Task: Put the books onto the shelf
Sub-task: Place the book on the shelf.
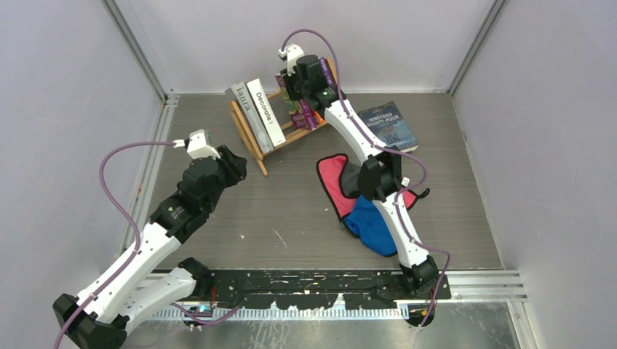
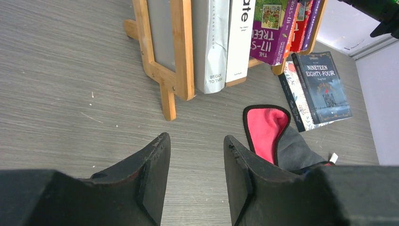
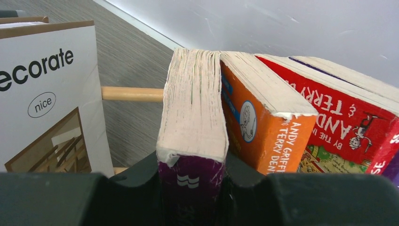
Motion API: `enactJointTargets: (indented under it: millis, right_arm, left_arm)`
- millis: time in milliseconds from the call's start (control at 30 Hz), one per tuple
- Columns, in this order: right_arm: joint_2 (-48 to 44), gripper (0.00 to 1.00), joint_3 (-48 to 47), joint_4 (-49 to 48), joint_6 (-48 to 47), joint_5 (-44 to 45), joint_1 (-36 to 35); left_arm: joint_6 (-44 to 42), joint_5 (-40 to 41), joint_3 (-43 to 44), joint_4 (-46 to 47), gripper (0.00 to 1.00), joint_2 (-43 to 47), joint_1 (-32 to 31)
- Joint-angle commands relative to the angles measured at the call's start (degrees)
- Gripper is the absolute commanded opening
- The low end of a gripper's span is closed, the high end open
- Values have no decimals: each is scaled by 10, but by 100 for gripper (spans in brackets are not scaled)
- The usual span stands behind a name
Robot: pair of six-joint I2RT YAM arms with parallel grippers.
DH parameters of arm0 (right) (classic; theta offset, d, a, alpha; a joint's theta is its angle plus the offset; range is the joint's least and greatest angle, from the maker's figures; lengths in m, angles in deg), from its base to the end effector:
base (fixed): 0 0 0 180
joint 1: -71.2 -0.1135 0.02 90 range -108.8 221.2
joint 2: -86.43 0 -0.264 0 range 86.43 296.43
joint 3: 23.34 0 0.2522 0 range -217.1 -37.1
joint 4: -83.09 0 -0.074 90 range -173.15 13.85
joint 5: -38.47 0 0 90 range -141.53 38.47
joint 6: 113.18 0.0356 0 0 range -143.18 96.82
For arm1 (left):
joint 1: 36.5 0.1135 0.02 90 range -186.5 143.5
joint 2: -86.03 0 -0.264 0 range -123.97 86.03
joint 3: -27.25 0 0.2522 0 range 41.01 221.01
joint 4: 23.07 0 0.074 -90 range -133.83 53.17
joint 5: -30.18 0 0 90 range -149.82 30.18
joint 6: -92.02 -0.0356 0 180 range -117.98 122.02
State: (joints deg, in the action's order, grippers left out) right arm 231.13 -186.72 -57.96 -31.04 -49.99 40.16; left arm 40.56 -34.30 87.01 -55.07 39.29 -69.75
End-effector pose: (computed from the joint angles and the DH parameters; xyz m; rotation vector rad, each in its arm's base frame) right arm 0.4950 0.2968 0.3089 -0.6263 1.8278 0.2450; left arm 0.1632 -0.0887 0.3281 -0.3877 1.8520 -0.4388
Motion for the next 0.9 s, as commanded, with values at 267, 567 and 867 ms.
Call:
enactJointTargets:
  millis: [267,567,867]
  right_arm:
    - [-9,53,-19,-77,-37,22,10]
    - [-40,66,14,-97,-65,52,11]
    - [-124,66,117,-154,-78,59,-4]
  left_arm:
    - [26,30,-28,59,55,5,3]
    - [29,28,-30,59,56,5,2]
    - [36,40,-35,59,56,12,3]
